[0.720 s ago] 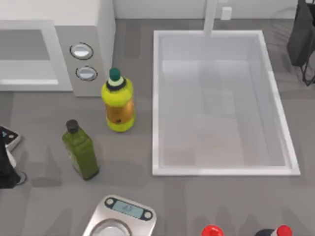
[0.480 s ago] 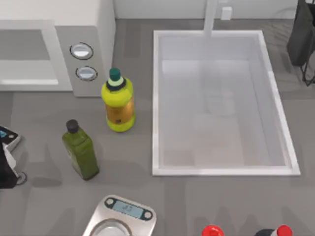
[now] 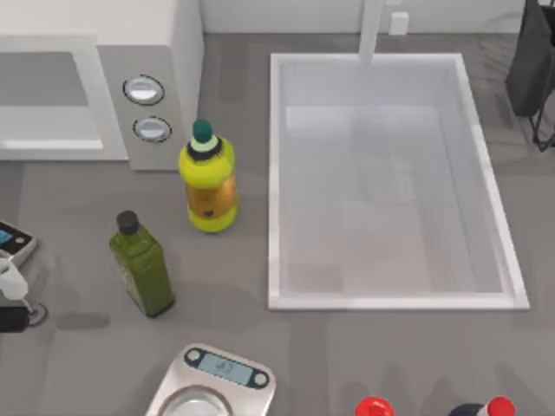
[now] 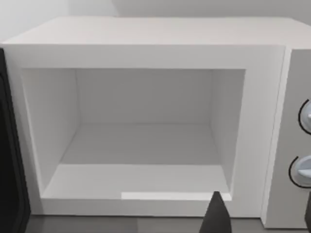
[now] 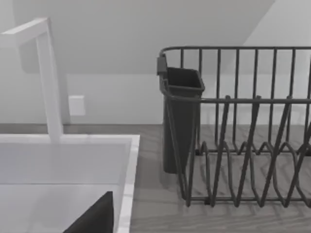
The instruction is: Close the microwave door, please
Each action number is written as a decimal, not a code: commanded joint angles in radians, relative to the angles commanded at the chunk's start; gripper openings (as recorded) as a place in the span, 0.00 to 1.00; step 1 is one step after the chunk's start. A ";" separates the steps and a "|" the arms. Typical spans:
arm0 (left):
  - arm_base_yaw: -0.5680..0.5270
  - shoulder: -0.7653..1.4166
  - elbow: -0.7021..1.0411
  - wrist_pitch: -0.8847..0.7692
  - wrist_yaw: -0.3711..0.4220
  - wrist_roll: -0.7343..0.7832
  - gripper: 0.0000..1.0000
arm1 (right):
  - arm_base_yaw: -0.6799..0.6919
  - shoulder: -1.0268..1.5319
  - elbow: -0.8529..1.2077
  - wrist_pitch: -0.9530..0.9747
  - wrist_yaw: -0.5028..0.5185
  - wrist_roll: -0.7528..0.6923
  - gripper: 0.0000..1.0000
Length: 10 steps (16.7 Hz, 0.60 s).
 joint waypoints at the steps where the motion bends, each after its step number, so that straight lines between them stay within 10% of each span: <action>1: 0.000 0.000 0.000 0.000 0.000 0.000 0.10 | 0.000 0.000 0.000 0.000 0.000 0.000 1.00; 10: 0.000 0.000 0.000 0.000 0.000 0.000 0.00 | 0.000 0.000 0.000 0.000 0.000 0.000 1.00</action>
